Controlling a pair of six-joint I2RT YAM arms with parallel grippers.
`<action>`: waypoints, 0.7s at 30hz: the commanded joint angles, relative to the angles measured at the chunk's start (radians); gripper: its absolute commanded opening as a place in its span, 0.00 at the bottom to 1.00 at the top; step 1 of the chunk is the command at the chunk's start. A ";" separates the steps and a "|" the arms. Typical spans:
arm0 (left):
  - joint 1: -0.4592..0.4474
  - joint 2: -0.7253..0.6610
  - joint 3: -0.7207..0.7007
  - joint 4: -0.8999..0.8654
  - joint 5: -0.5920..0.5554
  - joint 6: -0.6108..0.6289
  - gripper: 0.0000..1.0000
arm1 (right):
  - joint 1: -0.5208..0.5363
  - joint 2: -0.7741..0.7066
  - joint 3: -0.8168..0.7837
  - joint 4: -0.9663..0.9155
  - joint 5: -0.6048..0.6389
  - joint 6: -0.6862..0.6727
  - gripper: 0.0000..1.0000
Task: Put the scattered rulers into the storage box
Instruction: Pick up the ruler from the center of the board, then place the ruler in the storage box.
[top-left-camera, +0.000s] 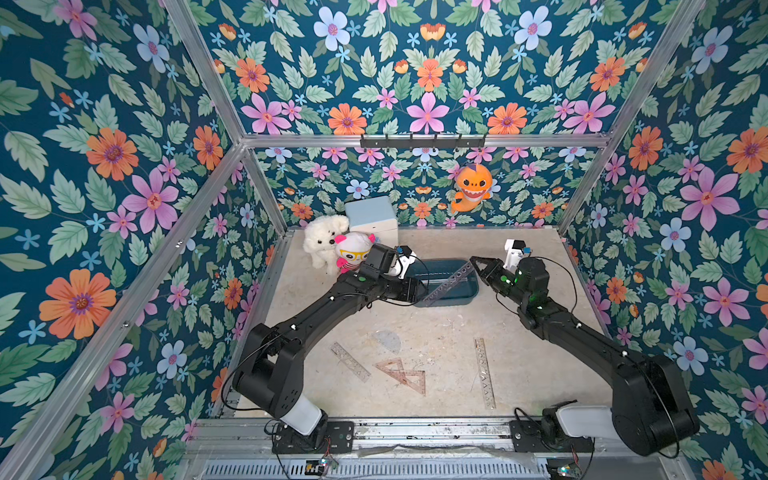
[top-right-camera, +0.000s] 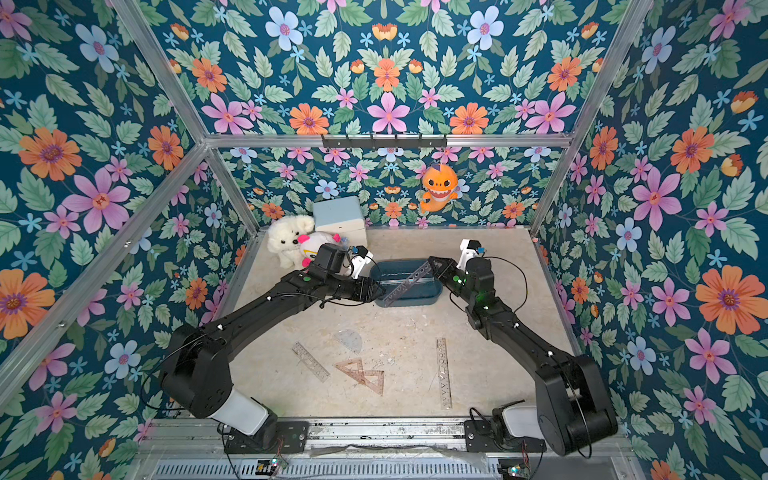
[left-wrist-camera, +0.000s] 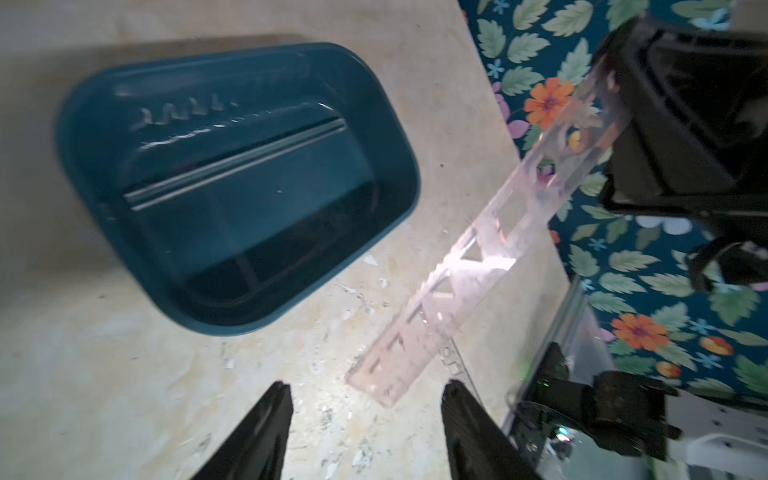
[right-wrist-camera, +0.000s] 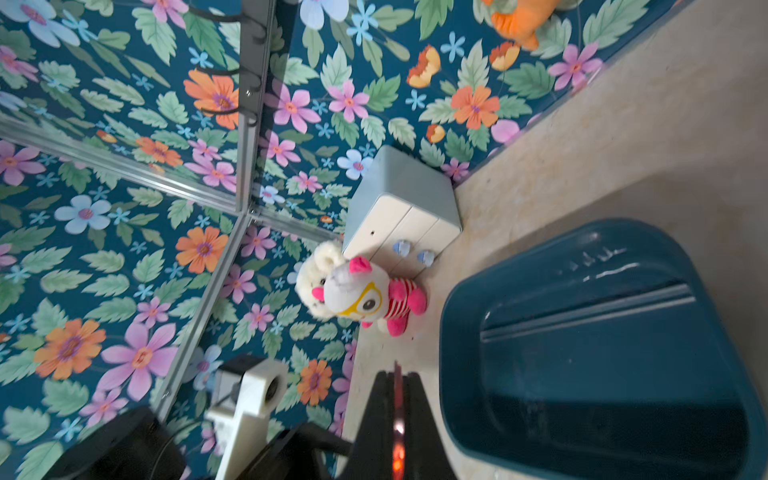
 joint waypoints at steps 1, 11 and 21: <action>0.005 -0.024 -0.012 -0.043 -0.215 0.036 0.65 | 0.039 0.100 0.065 0.063 0.269 -0.032 0.00; 0.035 -0.031 -0.026 -0.067 -0.261 0.046 0.66 | 0.138 0.435 0.259 0.193 0.534 -0.068 0.00; 0.040 -0.018 -0.041 -0.061 -0.268 0.036 0.69 | 0.167 0.569 0.292 0.244 0.519 -0.047 0.00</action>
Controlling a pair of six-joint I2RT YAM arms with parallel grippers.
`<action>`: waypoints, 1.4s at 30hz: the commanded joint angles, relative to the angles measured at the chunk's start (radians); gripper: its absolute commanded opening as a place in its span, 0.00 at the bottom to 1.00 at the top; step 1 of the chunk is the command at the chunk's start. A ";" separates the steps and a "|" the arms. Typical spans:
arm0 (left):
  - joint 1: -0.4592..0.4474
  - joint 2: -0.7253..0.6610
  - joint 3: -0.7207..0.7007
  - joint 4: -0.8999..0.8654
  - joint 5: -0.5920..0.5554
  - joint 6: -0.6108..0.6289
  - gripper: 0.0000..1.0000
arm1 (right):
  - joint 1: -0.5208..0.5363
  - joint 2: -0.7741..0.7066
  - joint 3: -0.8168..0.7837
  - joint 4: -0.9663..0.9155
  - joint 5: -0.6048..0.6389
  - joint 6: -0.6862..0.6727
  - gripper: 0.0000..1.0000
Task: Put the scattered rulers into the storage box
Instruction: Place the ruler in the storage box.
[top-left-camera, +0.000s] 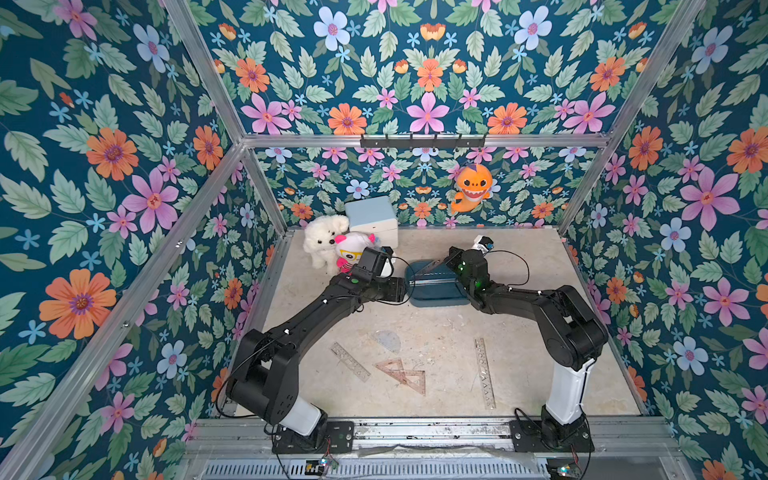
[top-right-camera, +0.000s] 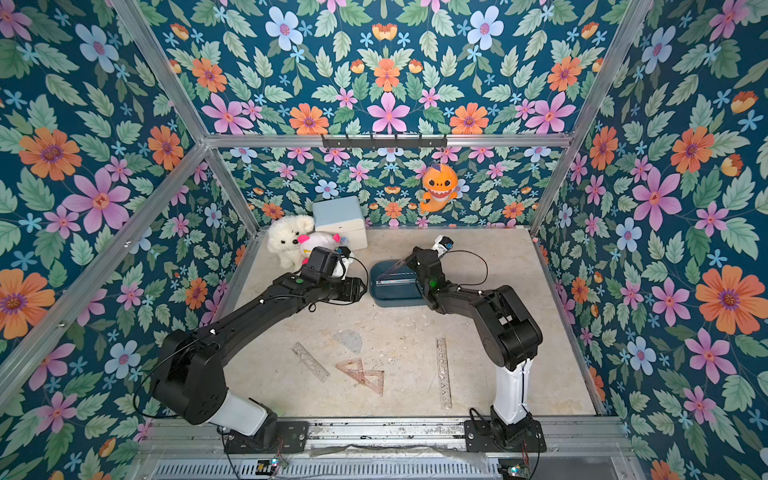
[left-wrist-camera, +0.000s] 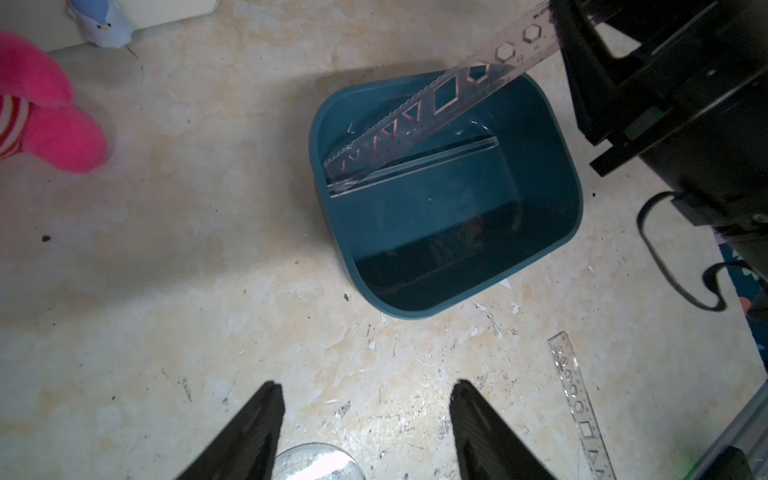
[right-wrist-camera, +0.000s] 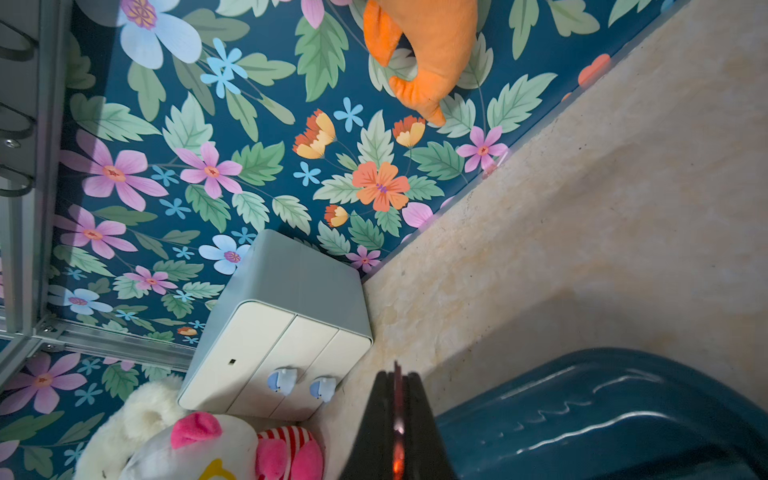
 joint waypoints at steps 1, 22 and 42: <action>0.001 0.012 0.004 -0.010 0.008 0.006 0.69 | 0.002 0.016 -0.008 0.056 -0.001 0.012 0.00; 0.003 0.021 0.004 0.013 0.041 -0.001 0.69 | -0.024 -0.059 0.095 -0.304 -0.087 -0.170 0.50; -0.088 0.065 -0.021 0.026 0.034 -0.093 0.71 | 0.129 -0.490 -0.120 -0.971 -0.052 -0.285 0.39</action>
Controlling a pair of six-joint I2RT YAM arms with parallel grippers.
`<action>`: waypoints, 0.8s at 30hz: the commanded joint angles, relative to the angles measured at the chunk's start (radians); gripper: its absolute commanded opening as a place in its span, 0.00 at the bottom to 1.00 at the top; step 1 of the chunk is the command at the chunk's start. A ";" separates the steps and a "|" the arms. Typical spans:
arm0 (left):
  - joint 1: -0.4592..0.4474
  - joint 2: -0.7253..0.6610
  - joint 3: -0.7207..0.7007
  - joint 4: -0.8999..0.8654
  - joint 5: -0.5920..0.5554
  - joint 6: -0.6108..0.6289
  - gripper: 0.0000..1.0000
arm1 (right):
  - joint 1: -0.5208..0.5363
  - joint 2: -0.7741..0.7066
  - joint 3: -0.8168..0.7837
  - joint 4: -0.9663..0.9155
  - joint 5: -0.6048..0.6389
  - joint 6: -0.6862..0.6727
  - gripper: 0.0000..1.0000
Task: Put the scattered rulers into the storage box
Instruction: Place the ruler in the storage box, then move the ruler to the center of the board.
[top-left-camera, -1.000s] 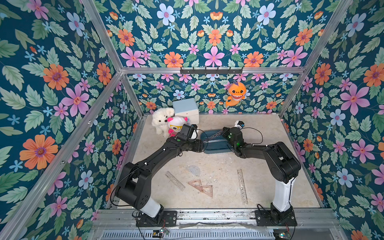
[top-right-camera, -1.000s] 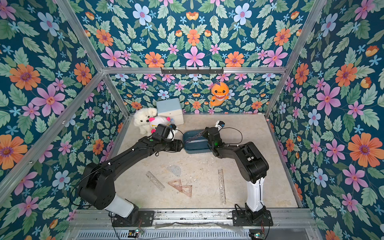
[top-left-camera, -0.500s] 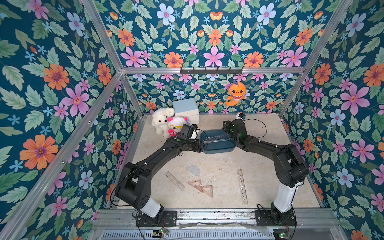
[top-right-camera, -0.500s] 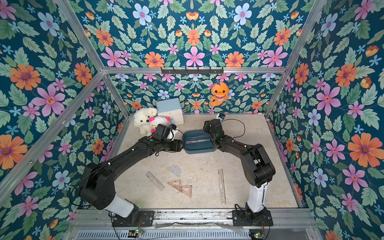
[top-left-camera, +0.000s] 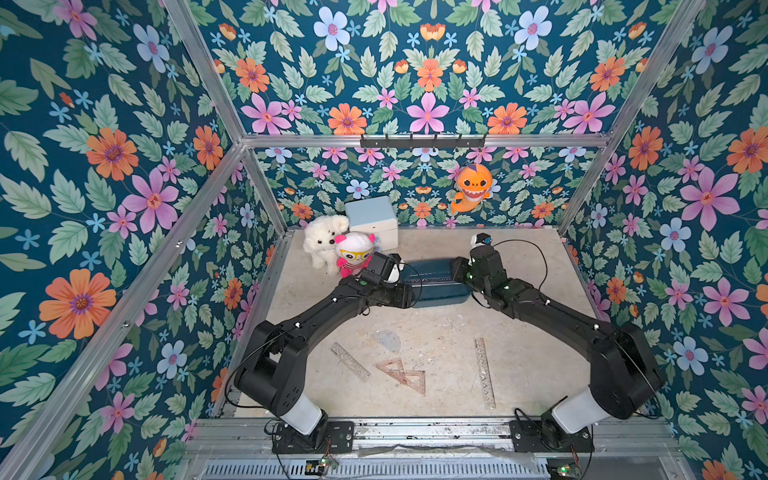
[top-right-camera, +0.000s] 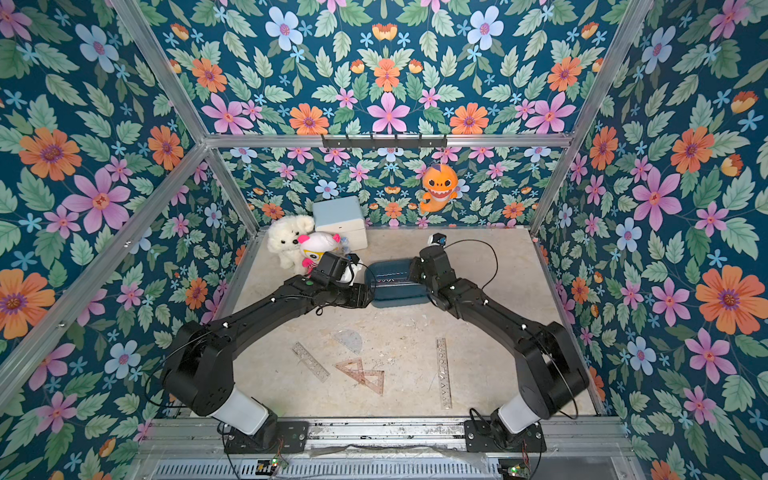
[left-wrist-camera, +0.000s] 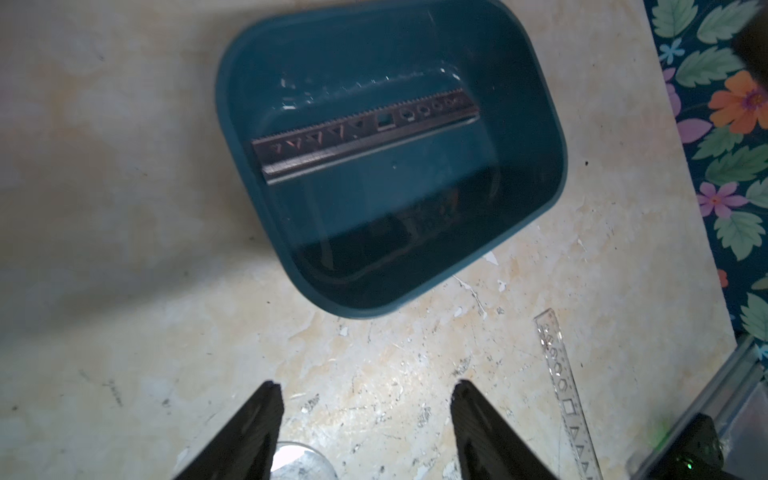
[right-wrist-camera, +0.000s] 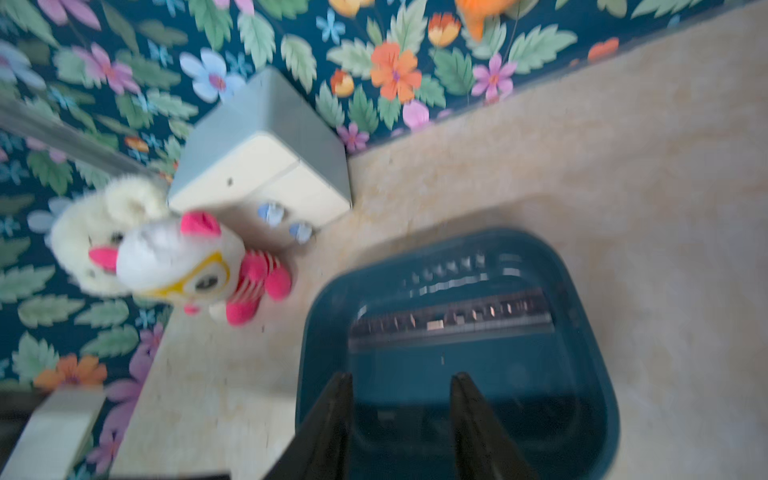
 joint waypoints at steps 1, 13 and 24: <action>-0.043 0.017 -0.013 0.021 -0.016 -0.056 0.72 | 0.081 -0.093 -0.106 -0.326 0.097 0.041 0.39; -0.214 0.113 -0.021 0.086 -0.030 -0.135 0.79 | 0.452 -0.290 -0.428 -0.577 0.236 0.495 0.48; -0.228 0.167 0.018 0.056 -0.031 -0.120 0.79 | 0.534 -0.332 -0.575 -0.539 0.256 0.650 0.45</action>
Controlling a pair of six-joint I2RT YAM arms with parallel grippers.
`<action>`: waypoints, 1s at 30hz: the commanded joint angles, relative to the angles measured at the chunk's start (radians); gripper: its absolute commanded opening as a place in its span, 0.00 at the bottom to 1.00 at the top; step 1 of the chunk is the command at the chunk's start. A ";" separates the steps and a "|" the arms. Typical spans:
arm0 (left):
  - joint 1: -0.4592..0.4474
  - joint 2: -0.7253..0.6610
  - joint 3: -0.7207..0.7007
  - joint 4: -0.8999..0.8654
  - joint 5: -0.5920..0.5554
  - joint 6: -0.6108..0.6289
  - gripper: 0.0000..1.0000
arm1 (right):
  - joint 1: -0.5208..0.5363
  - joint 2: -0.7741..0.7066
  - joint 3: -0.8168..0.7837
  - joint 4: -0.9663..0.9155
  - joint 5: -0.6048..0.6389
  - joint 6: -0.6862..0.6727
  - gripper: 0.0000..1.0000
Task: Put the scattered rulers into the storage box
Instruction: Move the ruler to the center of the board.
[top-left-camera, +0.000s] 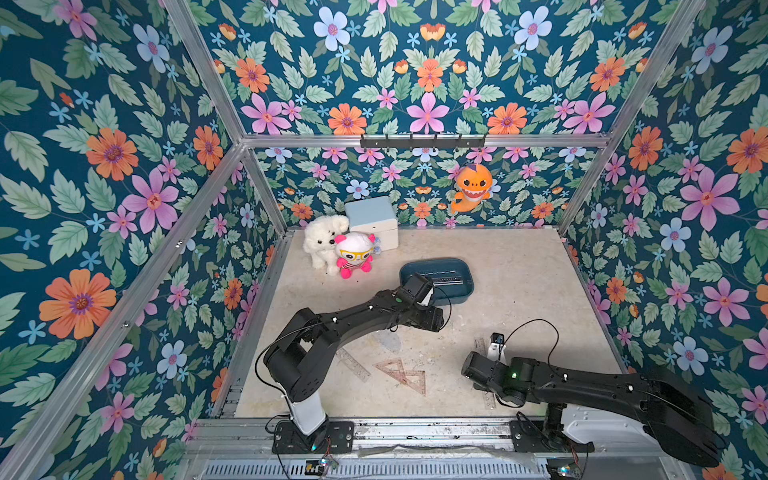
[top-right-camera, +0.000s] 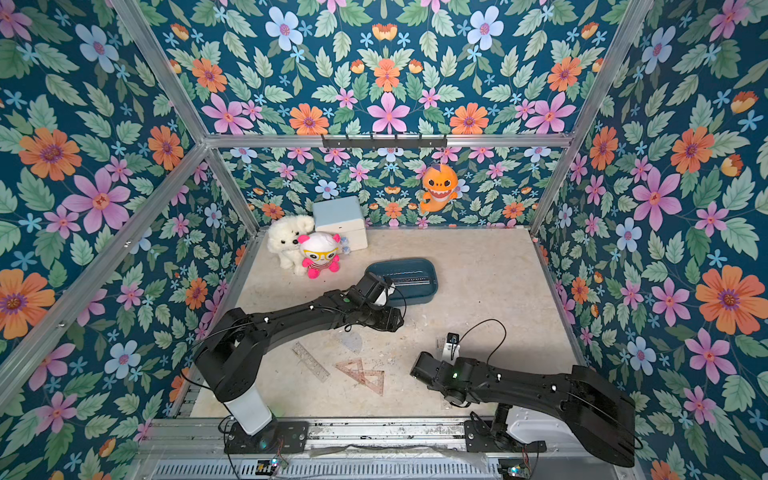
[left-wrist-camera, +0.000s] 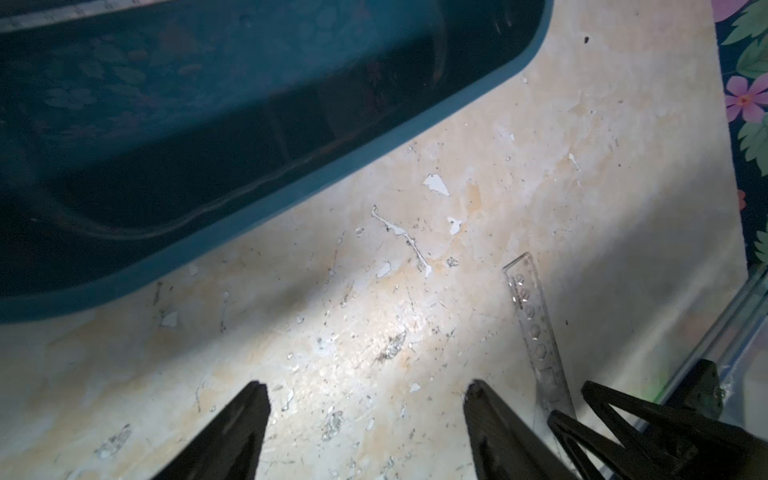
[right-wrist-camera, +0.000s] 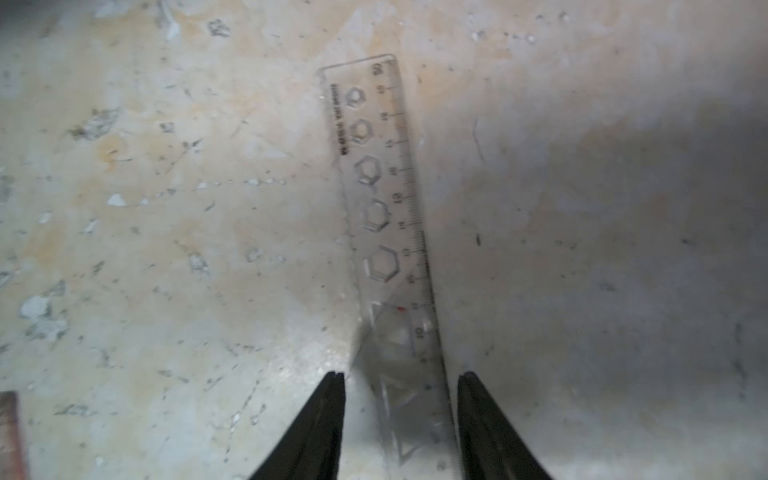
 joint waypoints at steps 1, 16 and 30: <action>0.000 0.011 0.010 -0.008 0.008 -0.003 0.79 | 0.004 -0.002 -0.042 0.040 0.012 0.057 0.45; 0.013 0.055 0.009 0.015 0.036 0.000 0.78 | -0.033 0.163 -0.020 0.223 0.015 -0.022 0.31; 0.055 0.062 -0.015 0.068 0.125 -0.025 0.78 | -0.137 0.386 0.163 0.393 -0.092 -0.240 0.31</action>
